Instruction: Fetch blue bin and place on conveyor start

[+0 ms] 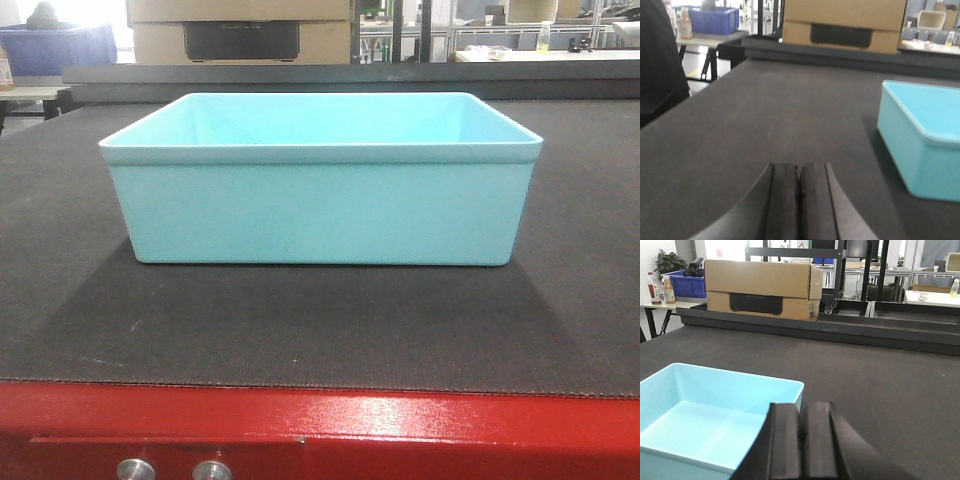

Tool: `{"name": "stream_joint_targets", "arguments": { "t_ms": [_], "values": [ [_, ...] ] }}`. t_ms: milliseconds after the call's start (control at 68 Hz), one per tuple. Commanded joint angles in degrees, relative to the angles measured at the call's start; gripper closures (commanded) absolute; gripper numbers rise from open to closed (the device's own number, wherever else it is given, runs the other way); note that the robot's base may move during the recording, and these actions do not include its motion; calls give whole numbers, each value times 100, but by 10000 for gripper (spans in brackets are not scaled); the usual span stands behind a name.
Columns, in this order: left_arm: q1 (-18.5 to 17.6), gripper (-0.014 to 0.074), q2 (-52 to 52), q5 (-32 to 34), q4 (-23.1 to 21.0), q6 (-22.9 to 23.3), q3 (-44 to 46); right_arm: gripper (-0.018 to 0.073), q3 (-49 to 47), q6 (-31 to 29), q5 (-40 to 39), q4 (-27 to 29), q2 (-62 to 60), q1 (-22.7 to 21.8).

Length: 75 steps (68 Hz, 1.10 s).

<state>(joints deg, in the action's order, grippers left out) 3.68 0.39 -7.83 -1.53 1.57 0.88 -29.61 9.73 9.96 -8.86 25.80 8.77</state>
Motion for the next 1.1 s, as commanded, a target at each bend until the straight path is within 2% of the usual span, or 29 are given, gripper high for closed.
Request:
{"name": "stream_joint_targets", "arguments": {
  "t_ms": [0, 1088],
  "values": [
    [12, 707, -39, 363, -43, -34, -88, 721, 12, -18, -168, -48, -37, -31],
    [12, 707, -39, 447, -43, -34, -88, 721, 26, -18, -190, -48, -37, -41]
  ]
}}
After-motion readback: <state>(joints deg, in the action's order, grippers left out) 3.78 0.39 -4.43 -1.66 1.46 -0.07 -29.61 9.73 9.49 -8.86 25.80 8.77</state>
